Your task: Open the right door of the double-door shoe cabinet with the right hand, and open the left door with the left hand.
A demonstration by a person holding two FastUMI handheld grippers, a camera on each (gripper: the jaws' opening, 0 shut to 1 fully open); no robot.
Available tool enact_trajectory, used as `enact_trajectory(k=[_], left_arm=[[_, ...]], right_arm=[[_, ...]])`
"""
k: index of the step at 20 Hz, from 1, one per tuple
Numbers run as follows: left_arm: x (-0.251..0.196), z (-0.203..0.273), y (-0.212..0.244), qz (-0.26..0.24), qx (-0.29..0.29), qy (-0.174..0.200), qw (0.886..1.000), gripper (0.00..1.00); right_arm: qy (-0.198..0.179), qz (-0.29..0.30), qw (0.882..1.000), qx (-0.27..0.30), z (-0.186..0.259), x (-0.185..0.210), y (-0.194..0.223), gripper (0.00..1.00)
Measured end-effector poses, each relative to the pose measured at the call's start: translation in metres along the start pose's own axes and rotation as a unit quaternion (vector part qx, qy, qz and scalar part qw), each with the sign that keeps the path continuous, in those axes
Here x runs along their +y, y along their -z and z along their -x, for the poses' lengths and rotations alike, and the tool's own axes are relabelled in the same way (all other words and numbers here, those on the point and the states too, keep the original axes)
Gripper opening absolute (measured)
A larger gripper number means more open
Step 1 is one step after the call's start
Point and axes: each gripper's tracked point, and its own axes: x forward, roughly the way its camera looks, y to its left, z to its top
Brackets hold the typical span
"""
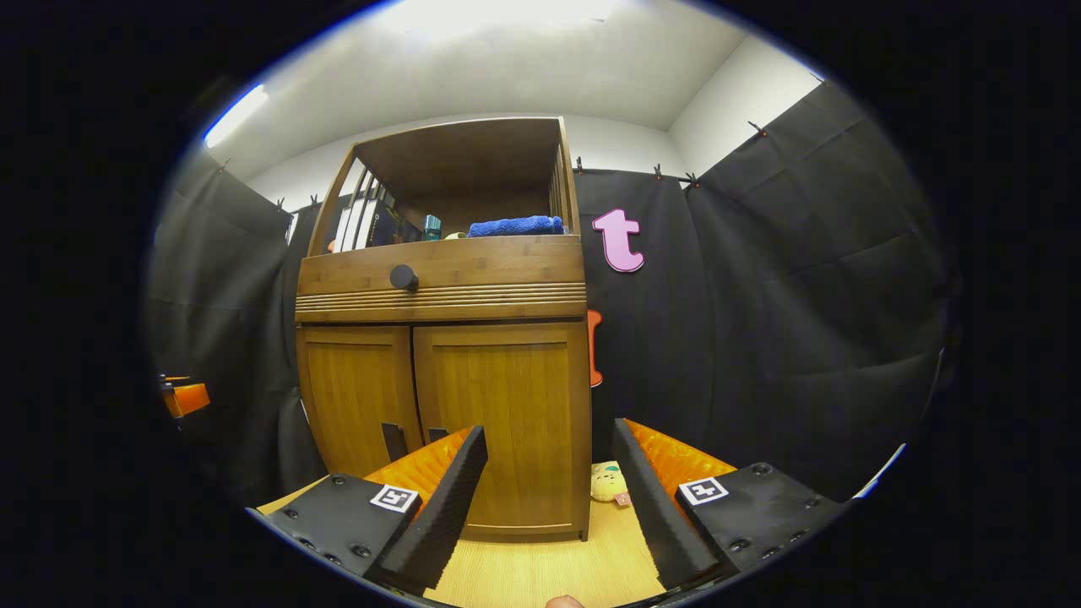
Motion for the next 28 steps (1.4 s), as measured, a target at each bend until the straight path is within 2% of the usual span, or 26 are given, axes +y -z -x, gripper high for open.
enact_trajectory(k=[1,2,3,4,6,8,9,15,16,18,20,21,22,25,26,27,28], left_arm=[[-0.001,0.0,0.001,0.001,0.001,0.001,1.0,0.94],[-0.002,0.0,0.002,0.002,0.002,0.002,1.0,0.94],[-0.002,0.0,0.002,0.003,0.003,0.002,1.0,0.94],[-0.003,0.0,0.003,0.004,0.004,0.002,1.0,0.94],[-0.003,0.0,0.002,0.003,0.003,0.002,1.0,0.94],[-0.004,0.002,0.001,0.003,0.001,0.003,1.0,0.94],[-0.006,0.002,0.001,0.003,0.002,0.004,1.0,0.94],[-0.006,0.009,0.001,0.001,0.001,0.007,1.0,0.94],[-0.005,0.009,0.0,0.0,0.0,0.005,1.0,0.97],[-0.004,0.011,0.0,-0.001,-0.001,0.003,1.0,0.92],[0.0,0.013,0.001,-0.005,-0.001,-0.003,1.0,0.94],[0.002,0.014,0.001,-0.007,-0.002,-0.006,1.0,0.92],[0.004,0.014,0.001,-0.009,-0.003,-0.008,1.0,0.94],[0.009,0.017,0.002,-0.009,-0.003,-0.012,1.0,0.94],[0.012,0.017,0.001,-0.011,-0.005,-0.015,1.0,0.97],[0.013,0.018,0.002,-0.014,-0.006,-0.017,1.0,0.92],[0.015,0.018,0.002,-0.015,-0.006,-0.018,1.0,0.94]], right_arm=[[0.001,-0.001,1.0,0.0,0.0,0.0,0.0,0.89],[0.0,-0.002,1.0,0.001,0.0,-0.001,0.001,1.0],[0.0,-0.003,1.0,0.001,0.001,-0.001,0.002,0.89],[0.0,-0.004,1.0,0.002,0.001,-0.001,0.002,1.0],[0.002,-0.004,1.0,0.001,0.002,-0.004,0.001,0.89],[0.005,-0.005,1.0,-0.001,0.001,-0.006,0.002,0.89],[0.006,-0.005,1.0,-0.001,0.001,-0.006,0.003,0.96],[-0.004,-0.004,1.0,0.015,-0.013,0.006,0.022,0.97],[-0.007,-0.003,1.0,0.015,-0.018,0.011,0.026,1.0],[-0.017,0.001,1.0,0.018,-0.027,0.025,0.036,1.0],[-0.029,0.003,0.999,0.021,-0.037,0.041,0.049,1.0],[-0.032,0.005,0.999,0.022,-0.043,0.047,0.053,0.9],[-0.033,0.005,0.999,0.023,-0.049,0.053,0.059,0.98],[-0.045,0.001,0.998,0.032,-0.067,0.074,0.078,0.97],[-0.051,0.0,0.998,0.035,-0.072,0.082,0.084,0.97],[-0.056,0.001,0.998,0.039,-0.08,0.09,0.091,0.97],[-0.059,0.004,0.997,0.043,-0.087,0.097,0.098,0.97]])
